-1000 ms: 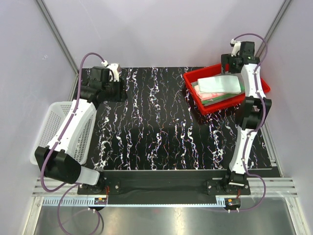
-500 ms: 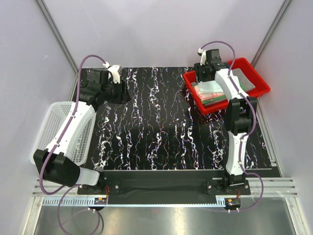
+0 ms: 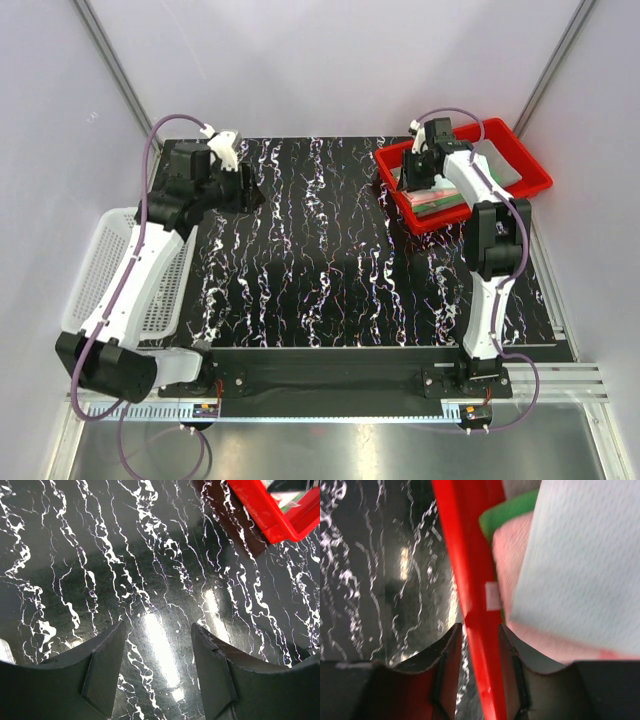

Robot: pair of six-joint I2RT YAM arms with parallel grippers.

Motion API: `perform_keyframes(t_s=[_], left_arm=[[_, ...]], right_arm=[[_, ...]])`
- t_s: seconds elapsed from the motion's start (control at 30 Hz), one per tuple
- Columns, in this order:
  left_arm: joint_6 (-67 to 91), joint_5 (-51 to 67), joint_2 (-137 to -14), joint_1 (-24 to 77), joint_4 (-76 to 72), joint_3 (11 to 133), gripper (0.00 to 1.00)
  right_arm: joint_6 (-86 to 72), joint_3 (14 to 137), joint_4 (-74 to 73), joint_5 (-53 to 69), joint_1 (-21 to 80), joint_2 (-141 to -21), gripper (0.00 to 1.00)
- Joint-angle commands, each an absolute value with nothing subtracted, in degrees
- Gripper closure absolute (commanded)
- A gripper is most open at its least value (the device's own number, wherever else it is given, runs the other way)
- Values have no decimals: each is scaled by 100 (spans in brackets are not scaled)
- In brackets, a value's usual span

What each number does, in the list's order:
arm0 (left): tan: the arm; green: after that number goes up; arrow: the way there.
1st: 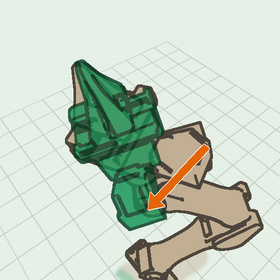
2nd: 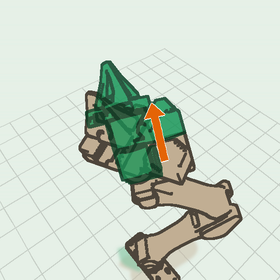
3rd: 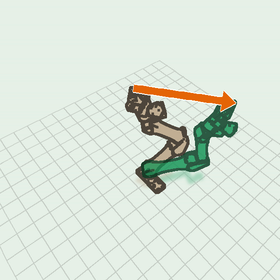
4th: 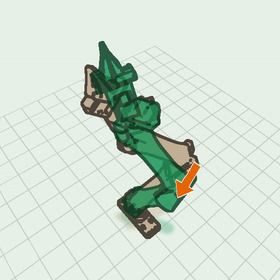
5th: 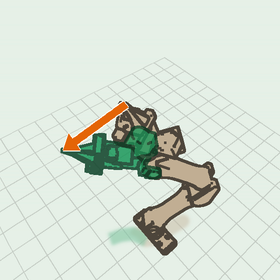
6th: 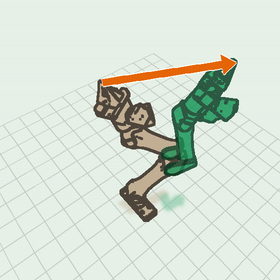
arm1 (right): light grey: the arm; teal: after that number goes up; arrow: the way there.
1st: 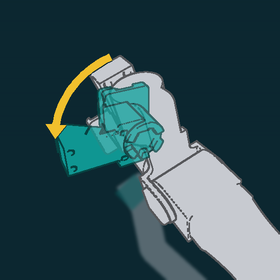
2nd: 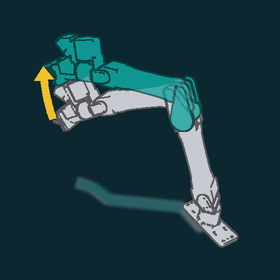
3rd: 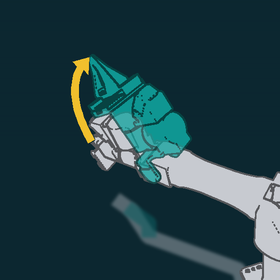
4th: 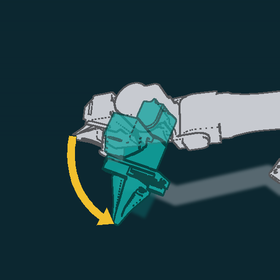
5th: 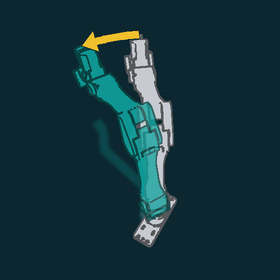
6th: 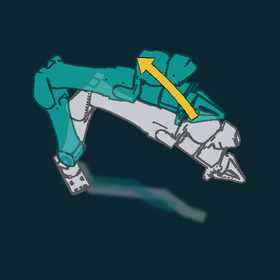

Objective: Fold and stack the towels
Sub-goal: Neatly place the folded towel into the bin

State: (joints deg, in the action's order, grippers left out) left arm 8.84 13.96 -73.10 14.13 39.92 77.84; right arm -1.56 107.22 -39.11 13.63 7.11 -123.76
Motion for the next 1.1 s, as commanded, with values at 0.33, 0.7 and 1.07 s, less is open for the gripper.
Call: perform_keyframes(t_s=[0.33,0.7,1.07], left_arm=[[773,2355,-6478,1397,3024,7330,23],[1309,3129,-4818,1397,1804,6575,1],[1204,2936,-4474,1397,2250,6741,1]], right_arm=[[-1080,8571,-3516,2372,1292,-8721,0],[-2345,6548,-2426,1671,1301,-5336,0],[-2452,6398,-2566,1134,1301,-4509,0]])
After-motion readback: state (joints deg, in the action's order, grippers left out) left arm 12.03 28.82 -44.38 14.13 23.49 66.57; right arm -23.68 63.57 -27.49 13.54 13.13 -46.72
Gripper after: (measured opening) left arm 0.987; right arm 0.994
